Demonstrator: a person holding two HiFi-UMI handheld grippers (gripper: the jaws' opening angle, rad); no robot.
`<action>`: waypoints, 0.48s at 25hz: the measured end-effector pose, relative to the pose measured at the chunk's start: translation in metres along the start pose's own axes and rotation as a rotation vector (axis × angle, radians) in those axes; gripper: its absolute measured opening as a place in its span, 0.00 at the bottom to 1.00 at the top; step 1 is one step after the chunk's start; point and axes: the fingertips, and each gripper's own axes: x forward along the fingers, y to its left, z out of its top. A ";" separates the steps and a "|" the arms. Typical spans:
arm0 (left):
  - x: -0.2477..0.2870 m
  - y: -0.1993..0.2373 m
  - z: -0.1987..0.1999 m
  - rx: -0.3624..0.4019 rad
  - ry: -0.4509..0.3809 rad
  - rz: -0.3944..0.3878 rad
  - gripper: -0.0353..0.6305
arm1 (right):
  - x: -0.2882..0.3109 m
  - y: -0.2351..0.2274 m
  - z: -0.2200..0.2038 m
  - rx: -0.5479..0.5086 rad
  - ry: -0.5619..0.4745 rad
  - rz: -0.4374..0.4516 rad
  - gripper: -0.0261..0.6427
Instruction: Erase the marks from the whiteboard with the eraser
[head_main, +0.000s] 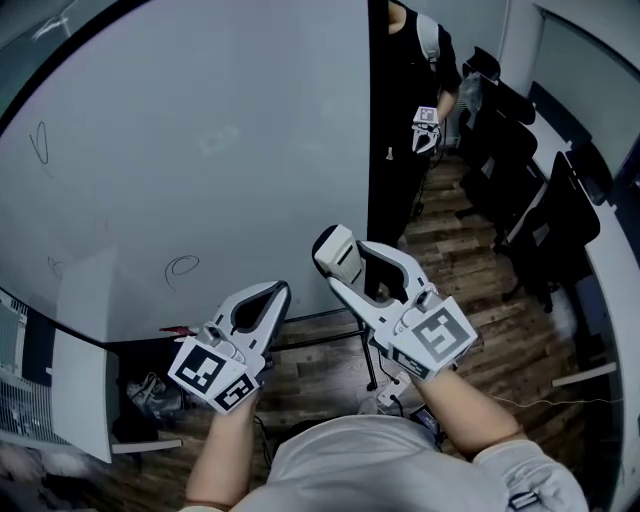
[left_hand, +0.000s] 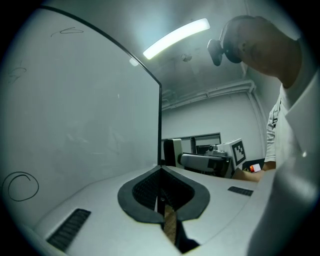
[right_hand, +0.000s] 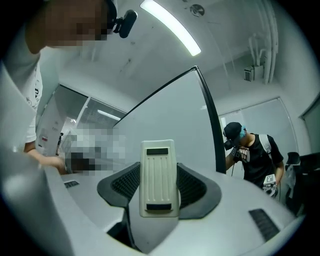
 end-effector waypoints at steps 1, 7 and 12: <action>-0.002 -0.003 0.001 0.004 -0.006 -0.001 0.06 | -0.005 0.004 0.001 0.008 -0.002 -0.005 0.39; -0.034 -0.027 0.013 0.010 -0.032 -0.063 0.06 | -0.024 0.038 0.008 0.051 -0.007 -0.057 0.39; -0.085 -0.037 0.016 0.012 -0.025 -0.077 0.06 | -0.031 0.085 0.014 0.080 -0.023 -0.080 0.39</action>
